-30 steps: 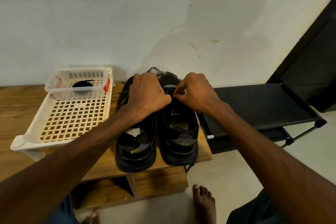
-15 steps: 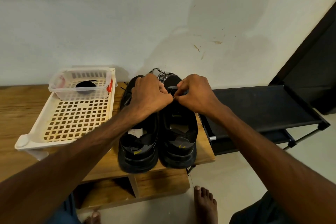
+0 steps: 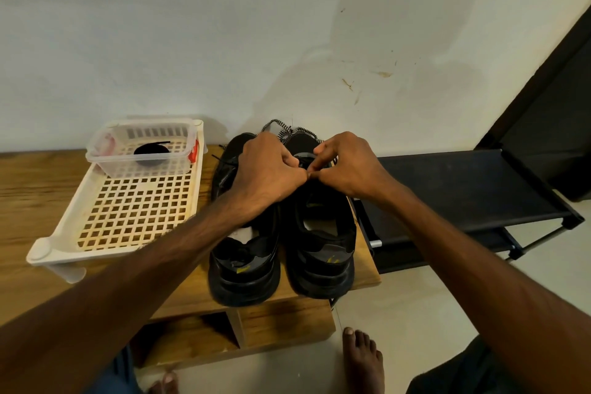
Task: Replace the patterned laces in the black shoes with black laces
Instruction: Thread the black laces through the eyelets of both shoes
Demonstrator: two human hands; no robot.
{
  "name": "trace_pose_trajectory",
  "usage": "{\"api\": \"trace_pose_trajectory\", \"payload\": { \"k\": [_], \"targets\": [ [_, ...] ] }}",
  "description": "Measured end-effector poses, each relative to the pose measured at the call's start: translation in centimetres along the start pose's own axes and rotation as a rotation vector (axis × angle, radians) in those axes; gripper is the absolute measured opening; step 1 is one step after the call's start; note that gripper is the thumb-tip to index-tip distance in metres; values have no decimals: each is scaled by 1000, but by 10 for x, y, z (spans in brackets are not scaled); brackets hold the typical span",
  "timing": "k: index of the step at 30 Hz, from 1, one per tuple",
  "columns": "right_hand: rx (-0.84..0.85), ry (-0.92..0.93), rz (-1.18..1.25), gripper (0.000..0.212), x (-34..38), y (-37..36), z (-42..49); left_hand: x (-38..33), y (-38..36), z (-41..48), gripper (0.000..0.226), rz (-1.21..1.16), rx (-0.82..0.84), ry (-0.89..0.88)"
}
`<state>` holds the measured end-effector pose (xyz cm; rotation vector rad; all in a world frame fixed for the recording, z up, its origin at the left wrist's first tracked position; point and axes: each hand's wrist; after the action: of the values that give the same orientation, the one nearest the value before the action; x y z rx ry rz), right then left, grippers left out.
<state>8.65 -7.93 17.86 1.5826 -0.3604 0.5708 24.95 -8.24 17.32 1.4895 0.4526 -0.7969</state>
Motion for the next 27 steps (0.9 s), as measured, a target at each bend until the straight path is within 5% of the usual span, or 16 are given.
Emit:
{"api": "trace_pose_trajectory", "payload": {
  "k": [12,22,27],
  "targets": [
    [-29,16,29,9,2,-13,5,11,3,9,23,-2,65,-10],
    [-5,3,-47,9,1,-3,1,14,9,13,5,47,99,-20],
    [-1,-42,-94,33,-2,0,1,14,12,13,11,51,90,-1]
  ]
}}
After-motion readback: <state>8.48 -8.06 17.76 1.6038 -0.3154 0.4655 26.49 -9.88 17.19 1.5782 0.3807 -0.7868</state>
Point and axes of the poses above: each hand's wrist, its own z-axis towards the middle knuckle, its own y-axis out of the back of the hand, x = y × z, and after that the axes turned 7 degrees about x, right-handed
